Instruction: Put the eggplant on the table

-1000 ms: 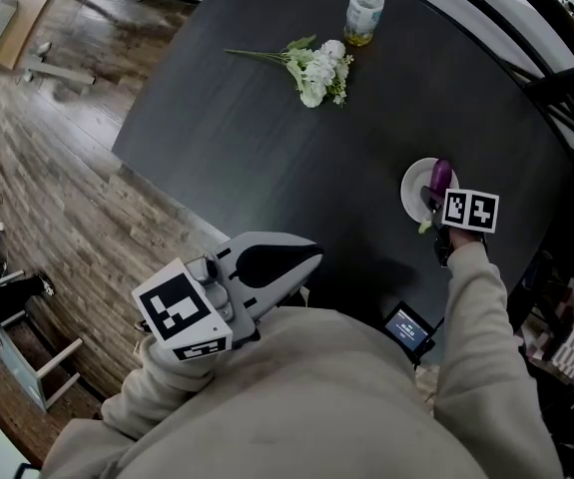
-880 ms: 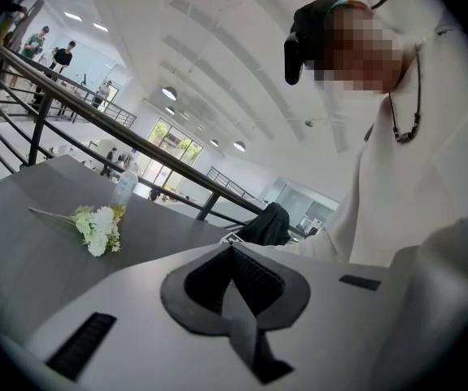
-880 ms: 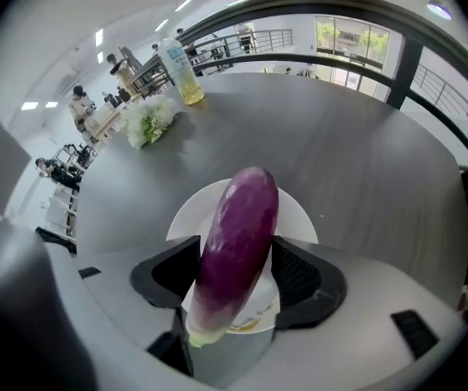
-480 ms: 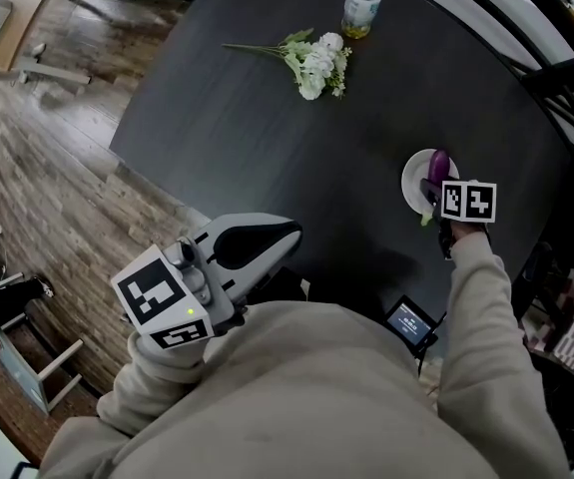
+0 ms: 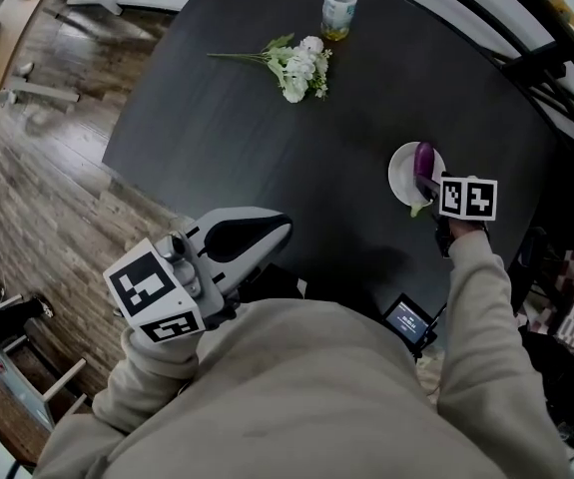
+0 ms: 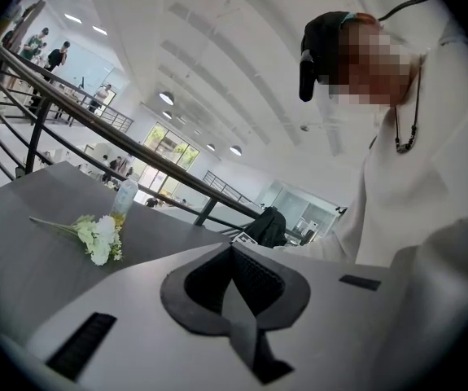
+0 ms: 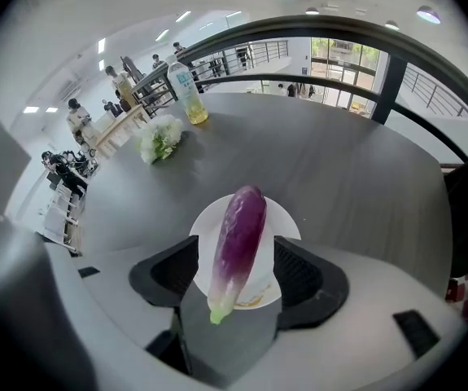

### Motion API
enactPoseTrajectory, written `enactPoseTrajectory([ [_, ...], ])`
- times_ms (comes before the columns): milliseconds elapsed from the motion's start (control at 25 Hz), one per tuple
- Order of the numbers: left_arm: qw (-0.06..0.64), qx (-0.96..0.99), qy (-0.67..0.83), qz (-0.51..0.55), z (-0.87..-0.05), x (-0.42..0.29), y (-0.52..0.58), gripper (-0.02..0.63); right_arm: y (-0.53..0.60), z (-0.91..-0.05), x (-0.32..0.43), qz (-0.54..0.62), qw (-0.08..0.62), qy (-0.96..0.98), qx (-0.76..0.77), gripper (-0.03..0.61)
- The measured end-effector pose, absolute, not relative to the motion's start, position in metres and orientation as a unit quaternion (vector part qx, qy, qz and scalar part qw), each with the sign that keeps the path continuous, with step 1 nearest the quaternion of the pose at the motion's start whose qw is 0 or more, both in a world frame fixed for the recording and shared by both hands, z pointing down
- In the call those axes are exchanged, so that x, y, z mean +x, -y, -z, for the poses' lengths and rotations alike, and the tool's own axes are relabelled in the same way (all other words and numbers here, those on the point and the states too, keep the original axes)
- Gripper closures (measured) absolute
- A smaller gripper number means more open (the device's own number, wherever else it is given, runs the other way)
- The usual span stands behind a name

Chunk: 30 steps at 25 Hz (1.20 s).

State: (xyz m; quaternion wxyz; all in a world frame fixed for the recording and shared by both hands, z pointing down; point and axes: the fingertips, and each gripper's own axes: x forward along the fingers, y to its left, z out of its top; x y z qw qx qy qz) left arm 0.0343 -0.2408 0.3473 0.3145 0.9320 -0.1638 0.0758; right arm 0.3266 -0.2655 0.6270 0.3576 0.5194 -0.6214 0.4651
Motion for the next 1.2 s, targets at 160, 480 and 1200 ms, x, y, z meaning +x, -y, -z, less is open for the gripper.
enactPoseTrajectory([
  [160,0.300,0.942,0.135,-0.074,-0.334,0.048,0.237,0.609,0.254,-0.600,0.333,-0.454,0.342,0.623,0.537,0.299],
  [480,0.258,0.962,0.048,-0.075,-0.310,0.088,0.229,0.609,0.238,-0.502,0.330,-0.439,0.212,0.669,0.561,0.489],
  [1200,0.178,0.980,-0.089,-0.017,-0.217,0.175,0.246,0.609,0.189,-0.205,0.304,-0.207,-0.069,0.770,0.599,0.565],
])
